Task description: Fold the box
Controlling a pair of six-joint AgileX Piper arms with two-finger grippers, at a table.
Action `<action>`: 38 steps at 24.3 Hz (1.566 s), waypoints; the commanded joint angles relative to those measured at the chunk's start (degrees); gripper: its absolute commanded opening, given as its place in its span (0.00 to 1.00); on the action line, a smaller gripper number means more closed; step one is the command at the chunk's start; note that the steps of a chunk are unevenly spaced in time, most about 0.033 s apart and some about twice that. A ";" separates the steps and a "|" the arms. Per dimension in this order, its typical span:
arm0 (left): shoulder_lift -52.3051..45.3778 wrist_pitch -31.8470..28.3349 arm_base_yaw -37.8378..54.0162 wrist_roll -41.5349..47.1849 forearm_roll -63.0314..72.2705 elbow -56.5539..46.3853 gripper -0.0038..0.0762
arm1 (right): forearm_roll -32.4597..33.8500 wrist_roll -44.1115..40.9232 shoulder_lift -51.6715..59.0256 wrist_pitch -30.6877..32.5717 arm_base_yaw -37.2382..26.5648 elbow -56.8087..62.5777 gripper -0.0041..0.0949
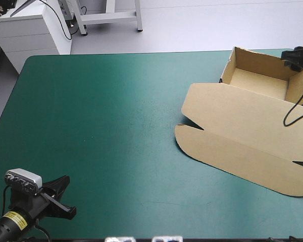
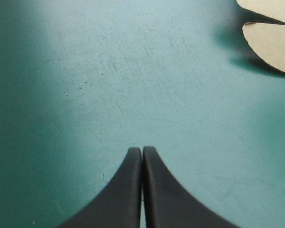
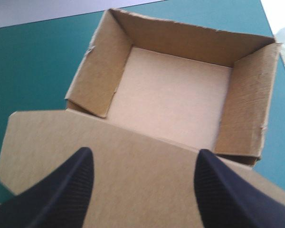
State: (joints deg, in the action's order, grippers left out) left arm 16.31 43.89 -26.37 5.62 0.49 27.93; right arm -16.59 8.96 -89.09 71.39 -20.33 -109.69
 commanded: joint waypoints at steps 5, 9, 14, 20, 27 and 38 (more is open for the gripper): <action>0.69 -4.35 -0.25 0.59 0.23 1.57 0.04 | -1.14 6.12 14.37 -3.54 9.15 14.55 0.05; 0.69 -4.01 -0.25 0.59 0.23 1.57 0.04 | -2.08 9.20 20.00 -4.93 15.59 23.51 0.03; 0.69 -4.03 -0.25 0.59 0.23 1.57 0.04 | -0.47 9.62 27.65 -9.49 20.33 34.78 0.03; 0.69 -4.03 -0.25 0.59 0.23 1.57 0.04 | -0.47 12.06 38.51 -19.75 20.50 49.66 0.03; 0.69 -2.20 -0.25 0.59 0.23 1.57 0.04 | -1.46 13.64 52.40 -29.56 20.50 70.24 0.03; 0.69 -1.50 -0.25 0.59 0.46 1.57 0.04 | -1.74 12.39 76.29 -32.21 20.50 86.12 0.03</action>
State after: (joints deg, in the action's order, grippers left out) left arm 16.31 45.63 -26.37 5.62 0.49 27.93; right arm -17.20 21.54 -14.52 42.77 -0.13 -22.86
